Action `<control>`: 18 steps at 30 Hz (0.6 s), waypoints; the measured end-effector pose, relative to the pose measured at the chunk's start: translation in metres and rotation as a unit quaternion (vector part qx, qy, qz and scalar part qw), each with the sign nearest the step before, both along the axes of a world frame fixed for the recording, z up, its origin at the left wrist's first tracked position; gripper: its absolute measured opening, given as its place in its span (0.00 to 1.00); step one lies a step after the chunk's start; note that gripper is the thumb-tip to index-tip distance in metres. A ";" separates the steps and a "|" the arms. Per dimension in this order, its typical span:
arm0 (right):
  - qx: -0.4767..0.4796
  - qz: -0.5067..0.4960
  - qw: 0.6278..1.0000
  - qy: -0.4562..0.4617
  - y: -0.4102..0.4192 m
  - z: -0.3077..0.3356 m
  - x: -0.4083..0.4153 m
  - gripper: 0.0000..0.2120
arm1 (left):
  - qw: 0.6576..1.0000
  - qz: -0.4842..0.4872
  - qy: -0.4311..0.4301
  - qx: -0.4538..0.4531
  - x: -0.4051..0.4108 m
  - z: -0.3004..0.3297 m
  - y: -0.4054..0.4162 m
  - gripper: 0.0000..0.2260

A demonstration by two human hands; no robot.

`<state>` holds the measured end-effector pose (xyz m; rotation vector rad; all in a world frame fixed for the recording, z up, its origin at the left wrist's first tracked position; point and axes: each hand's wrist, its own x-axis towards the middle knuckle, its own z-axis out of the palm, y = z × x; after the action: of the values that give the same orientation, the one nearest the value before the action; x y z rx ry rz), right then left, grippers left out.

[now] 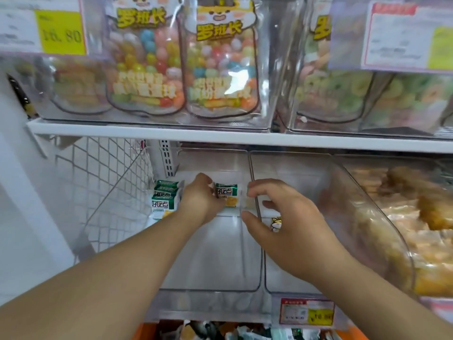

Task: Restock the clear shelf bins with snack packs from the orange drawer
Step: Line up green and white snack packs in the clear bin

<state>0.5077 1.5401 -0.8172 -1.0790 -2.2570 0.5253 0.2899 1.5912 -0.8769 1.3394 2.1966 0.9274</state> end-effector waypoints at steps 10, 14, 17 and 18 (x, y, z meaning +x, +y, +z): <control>-0.048 -0.012 0.999 -0.005 -0.020 0.017 0.005 0.26 | 0.997 -0.035 -0.047 0.047 0.006 0.034 -0.066 0.30; -0.041 -0.002 0.999 0.010 -0.052 0.030 0.028 0.27 | 0.986 -0.044 -0.130 0.100 0.030 0.055 -0.124 0.20; -0.024 -0.005 1.000 0.012 -0.087 0.033 0.049 0.24 | 0.973 -0.044 -0.183 0.136 0.055 0.064 -0.176 0.17; -0.024 -0.008 1.000 0.016 -0.099 0.031 0.055 0.22 | 0.971 -0.048 -0.185 0.143 0.064 0.064 -0.194 0.16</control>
<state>0.5631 1.4406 -0.7864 -1.1029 -2.2163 0.5902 0.3538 1.3970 -0.8129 1.2560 1.7508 1.3731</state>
